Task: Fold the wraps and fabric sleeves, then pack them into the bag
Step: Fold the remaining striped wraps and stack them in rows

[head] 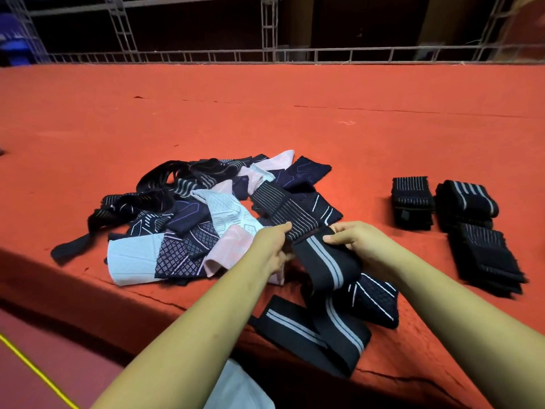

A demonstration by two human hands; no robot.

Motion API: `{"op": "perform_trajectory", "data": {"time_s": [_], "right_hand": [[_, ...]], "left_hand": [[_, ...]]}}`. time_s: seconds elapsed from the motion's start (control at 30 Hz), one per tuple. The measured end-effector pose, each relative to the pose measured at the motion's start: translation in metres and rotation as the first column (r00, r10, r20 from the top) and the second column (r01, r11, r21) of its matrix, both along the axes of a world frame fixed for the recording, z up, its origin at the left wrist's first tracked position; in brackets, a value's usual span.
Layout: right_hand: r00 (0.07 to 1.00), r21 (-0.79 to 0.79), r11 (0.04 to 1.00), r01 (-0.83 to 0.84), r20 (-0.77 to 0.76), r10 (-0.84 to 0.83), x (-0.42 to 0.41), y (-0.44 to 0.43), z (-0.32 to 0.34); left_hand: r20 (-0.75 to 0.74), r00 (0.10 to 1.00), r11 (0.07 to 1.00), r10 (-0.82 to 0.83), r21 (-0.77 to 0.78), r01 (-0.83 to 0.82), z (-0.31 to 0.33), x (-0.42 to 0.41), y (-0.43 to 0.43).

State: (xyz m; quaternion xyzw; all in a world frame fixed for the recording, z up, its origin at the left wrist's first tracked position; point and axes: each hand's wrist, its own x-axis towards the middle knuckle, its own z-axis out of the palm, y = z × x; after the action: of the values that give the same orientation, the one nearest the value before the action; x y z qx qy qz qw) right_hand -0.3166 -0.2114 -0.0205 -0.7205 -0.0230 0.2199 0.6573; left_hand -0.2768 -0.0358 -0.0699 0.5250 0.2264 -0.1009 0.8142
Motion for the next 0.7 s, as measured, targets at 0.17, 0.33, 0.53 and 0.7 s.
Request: {"op": "perform_trajectory", "data": {"time_s": [0.17,0.33,0.53,0.7], "right_hand": [[1.0,0.075,0.997,-0.021,0.018,0.02,-0.004,-0.004,-0.001],[0.999,0.195,0.981,-0.009,0.043,0.001,-0.011,-0.026,0.01],[0.991,0.314,0.948,-0.044,0.133,0.002,-0.007,-0.038,0.026],[0.988,0.233,0.972,-0.034,0.156,-0.003,-0.005,-0.032,0.029]], "left_hand": [[0.084,0.993,0.96,0.078,0.263,-0.098,-0.003,0.018,0.006],[0.089,0.986,0.881,0.143,0.442,-0.168,-0.018,0.032,0.029],[0.144,0.99,0.555,0.001,0.823,-0.121,0.007,0.004,0.021],[0.208,0.93,0.898,-0.302,0.388,0.205,0.057,-0.033,-0.003]]}}
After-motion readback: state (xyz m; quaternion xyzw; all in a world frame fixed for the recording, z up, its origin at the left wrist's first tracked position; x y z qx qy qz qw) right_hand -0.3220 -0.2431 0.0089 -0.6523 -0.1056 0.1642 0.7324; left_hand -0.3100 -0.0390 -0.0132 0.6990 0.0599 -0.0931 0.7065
